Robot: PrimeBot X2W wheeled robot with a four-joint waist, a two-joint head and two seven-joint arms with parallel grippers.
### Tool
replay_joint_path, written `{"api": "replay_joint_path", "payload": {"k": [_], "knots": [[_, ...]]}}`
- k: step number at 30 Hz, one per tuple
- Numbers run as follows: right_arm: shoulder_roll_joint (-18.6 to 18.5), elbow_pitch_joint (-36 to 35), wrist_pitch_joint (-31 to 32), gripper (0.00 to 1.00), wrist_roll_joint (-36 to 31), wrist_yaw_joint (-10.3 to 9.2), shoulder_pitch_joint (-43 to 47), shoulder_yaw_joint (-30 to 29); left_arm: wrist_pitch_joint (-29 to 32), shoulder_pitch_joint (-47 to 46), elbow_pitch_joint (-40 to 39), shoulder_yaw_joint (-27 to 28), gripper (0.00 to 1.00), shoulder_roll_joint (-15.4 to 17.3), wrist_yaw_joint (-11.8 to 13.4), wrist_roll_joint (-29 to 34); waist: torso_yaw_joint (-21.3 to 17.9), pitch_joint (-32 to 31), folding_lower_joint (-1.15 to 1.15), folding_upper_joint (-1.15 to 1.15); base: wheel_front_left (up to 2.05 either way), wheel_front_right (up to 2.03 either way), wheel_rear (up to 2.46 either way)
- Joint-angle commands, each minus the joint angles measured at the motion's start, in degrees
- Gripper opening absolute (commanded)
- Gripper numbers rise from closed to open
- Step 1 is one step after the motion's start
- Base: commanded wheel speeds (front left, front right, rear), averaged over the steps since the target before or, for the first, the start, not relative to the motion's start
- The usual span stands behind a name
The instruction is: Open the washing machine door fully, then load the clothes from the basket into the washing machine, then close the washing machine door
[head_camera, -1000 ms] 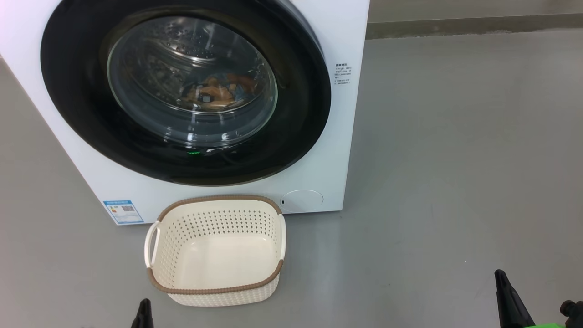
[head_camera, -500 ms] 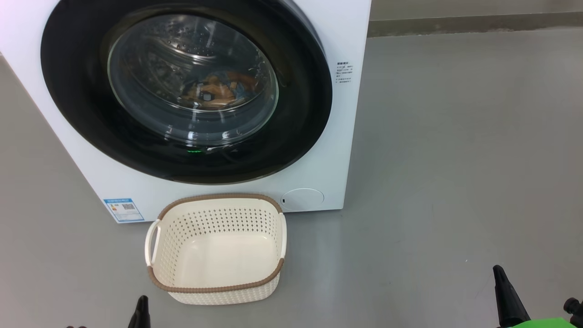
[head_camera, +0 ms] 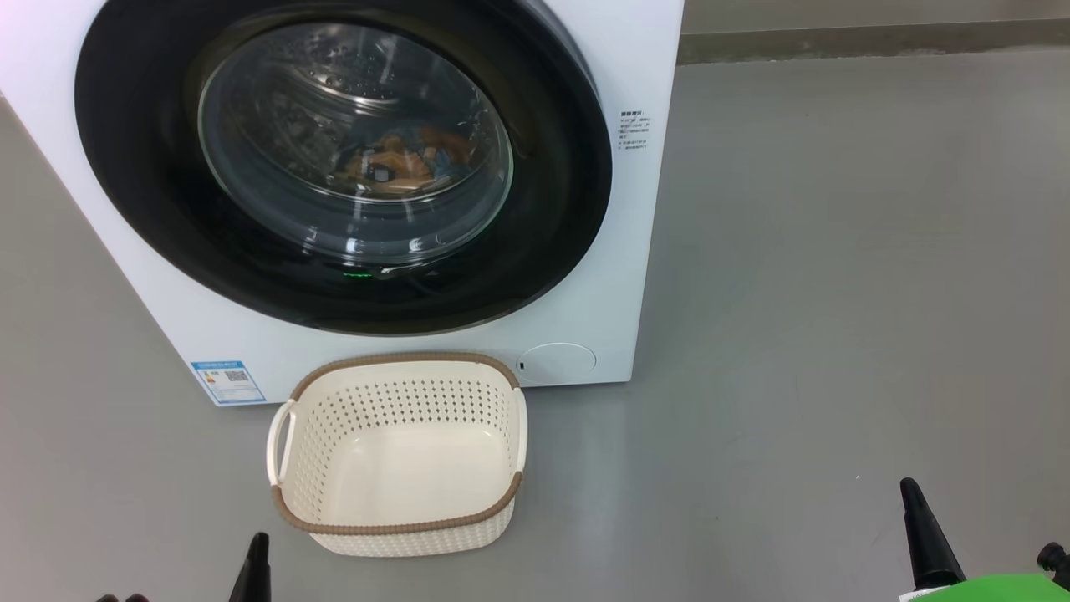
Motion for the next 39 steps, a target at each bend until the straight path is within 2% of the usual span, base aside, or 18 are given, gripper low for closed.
{"api": "replay_joint_path", "payload": {"k": [1, 39], "knots": [[-0.34, -1.16, 0.36, 0.0, 1.84, -0.22, -2.82, 1.07, 0.58, -3.1, -0.95, 1.58, 0.0, 0.91, -0.53, -1.9, 0.02, 0.03, 0.0, 0.0, 0.0, 0.0, 0.0], [0.07, -0.17, 6.62, 0.0, 26.51, -0.34, -6.53, 2.22, 6.82, -7.18, 0.51, 5.34, 0.0, 1.22, -3.33, -24.27, 0.41, 0.74, 0.0, 0.0, 0.0, 0.0, 0.0]]}}
